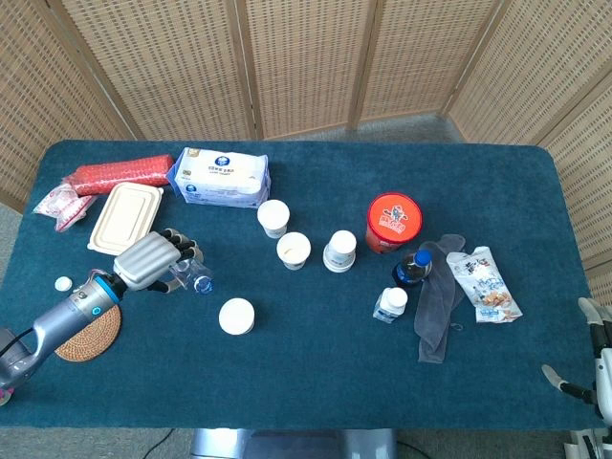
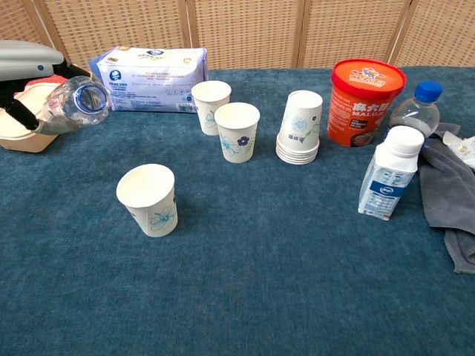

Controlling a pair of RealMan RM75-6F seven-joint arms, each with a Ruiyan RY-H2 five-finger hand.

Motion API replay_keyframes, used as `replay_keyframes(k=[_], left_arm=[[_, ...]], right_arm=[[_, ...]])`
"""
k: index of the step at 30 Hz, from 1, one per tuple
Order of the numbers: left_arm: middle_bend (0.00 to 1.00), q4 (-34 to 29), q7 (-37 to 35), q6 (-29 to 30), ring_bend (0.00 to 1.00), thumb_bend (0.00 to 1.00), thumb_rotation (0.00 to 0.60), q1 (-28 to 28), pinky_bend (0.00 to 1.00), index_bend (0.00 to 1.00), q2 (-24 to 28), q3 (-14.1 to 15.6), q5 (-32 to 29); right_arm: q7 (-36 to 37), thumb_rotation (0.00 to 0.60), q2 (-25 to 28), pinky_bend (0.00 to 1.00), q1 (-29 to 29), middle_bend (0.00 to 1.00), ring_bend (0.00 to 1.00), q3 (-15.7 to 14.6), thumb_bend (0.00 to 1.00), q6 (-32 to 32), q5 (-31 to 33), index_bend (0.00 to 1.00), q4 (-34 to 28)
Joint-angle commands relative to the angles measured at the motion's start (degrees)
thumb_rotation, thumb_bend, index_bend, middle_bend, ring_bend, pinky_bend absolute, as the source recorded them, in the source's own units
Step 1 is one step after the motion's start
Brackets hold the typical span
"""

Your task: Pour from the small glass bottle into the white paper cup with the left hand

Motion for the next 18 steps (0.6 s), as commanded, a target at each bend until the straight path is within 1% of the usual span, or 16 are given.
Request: replay_keyframes(k=[1, 18], left_arm=[[0.38, -0.4, 0.5, -0.6, 0.37, 0.51, 0.6, -0.5, 0.35, 0.4, 0.1, 0.0, 0.0], [0.38, -2.2, 2.1, -2.4, 0.37, 0.51, 0.6, -3.1, 0.35, 0.4, 1.1, 0.1, 0.9]], right_arm=[[0.1, 0.6, 0.0, 0.0, -0.1, 0.05, 0.0, 0.0, 0.14, 0.0, 0.1, 0.0, 0.1], [1.1, 0.6, -0.2, 0.0, -0.5, 0.05, 0.0, 0.0, 0.14, 0.5, 0.2, 0.0, 0.8]])
